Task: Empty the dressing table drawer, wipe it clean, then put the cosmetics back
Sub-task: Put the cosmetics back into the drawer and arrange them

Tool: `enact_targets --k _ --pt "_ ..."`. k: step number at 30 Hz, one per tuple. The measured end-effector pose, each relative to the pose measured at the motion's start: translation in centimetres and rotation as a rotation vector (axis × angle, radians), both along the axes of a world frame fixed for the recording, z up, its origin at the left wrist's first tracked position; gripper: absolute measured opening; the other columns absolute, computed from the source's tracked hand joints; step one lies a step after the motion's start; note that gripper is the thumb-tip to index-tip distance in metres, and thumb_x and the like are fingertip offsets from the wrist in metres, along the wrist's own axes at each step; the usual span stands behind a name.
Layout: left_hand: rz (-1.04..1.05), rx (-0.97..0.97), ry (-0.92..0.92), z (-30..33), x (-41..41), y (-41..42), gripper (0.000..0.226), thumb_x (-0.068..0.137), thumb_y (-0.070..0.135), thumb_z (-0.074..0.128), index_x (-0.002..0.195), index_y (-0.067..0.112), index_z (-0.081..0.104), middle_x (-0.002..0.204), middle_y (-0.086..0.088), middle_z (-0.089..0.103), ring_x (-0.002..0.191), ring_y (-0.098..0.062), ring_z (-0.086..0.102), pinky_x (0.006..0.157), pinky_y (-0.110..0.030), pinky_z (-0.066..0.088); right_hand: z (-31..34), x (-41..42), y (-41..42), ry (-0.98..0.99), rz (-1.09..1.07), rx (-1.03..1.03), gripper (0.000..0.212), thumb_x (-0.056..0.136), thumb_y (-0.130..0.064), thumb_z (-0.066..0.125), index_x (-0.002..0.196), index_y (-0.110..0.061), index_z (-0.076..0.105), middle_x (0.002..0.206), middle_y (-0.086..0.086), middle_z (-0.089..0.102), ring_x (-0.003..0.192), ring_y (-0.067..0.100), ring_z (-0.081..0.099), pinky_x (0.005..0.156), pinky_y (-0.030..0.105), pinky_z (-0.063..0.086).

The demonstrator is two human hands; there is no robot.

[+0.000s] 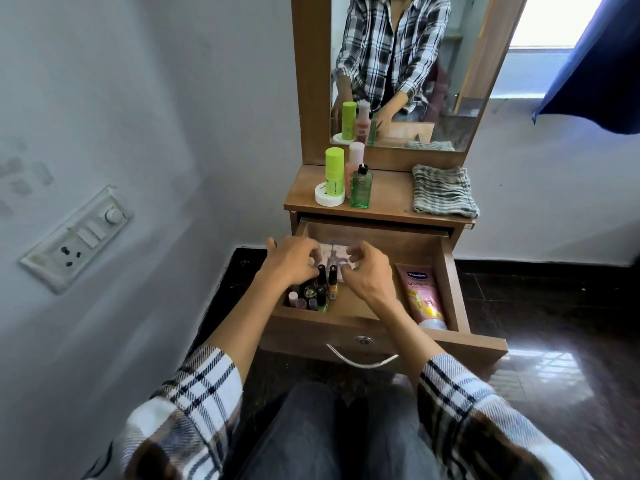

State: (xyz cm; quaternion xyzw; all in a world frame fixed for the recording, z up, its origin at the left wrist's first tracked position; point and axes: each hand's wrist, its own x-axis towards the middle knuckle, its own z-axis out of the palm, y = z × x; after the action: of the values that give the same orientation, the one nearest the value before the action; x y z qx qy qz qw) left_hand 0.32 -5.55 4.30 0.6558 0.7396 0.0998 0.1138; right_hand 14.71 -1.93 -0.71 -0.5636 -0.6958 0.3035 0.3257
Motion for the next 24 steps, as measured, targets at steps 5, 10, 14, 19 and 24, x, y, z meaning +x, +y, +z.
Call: enact_targets --k 5,10,14,19,24 --pt "0.046 -0.011 -0.018 1.9 -0.9 0.1 0.012 0.084 0.025 0.066 0.095 0.023 0.061 0.105 0.007 0.06 0.107 -0.017 0.053 0.111 -0.054 0.014 2.6 0.4 0.4 0.044 -0.031 -0.003 0.015 0.075 -0.017 0.06 0.089 -0.021 0.061 0.088 -0.007 0.063 0.082 0.014 0.059 0.07 0.025 0.043" --pt "0.025 0.01 -0.035 3.9 -1.6 1.6 0.011 0.081 0.019 0.069 0.088 0.022 0.061 0.108 0.0 0.063 0.103 -0.019 0.057 0.102 -0.043 0.036 4.8 0.8 1.3 0.128 -0.068 -0.065 0.016 0.078 -0.014 0.057 0.091 -0.021 0.062 0.085 -0.006 0.063 0.083 0.013 0.06 0.071 0.025 0.045" --pt "0.046 0.084 -0.023 5.7 -1.8 3.4 0.017 0.08 0.017 0.068 0.097 0.019 0.065 0.111 -0.001 0.063 0.107 -0.021 0.056 0.101 -0.041 0.035 6.5 1.1 2.8 0.195 -0.117 -0.064 0.014 0.075 -0.011 0.059 0.087 -0.018 0.062 0.074 -0.01 0.058 0.079 0.013 0.059 0.072 0.025 0.047" --pt "0.12 0.195 -0.068 5.9 -1.9 5.9 0.02 0.083 0.023 0.064 0.102 0.021 0.062 0.114 -0.001 0.062 0.11 -0.023 0.053 0.101 -0.047 0.027 7.2 1.1 5.2 0.215 -0.14 -0.046 0.014 0.078 -0.011 0.062 0.091 -0.017 0.062 0.076 -0.01 0.058 0.079 0.011 0.059 0.069 0.023 0.046" --pt "0.127 0.326 -0.307 3.5 -2.3 8.9 0.046 0.081 0.024 0.07 0.12 0.009 0.052 0.124 -0.01 0.057 0.114 -0.026 0.053 0.096 -0.037 0.041 7.0 0.0 8.4 0.242 -0.142 -0.036 0.02 0.079 -0.02 0.069 0.095 -0.017 0.058 0.086 -0.007 0.06 0.081 0.011 0.059 0.065 0.023 0.045"
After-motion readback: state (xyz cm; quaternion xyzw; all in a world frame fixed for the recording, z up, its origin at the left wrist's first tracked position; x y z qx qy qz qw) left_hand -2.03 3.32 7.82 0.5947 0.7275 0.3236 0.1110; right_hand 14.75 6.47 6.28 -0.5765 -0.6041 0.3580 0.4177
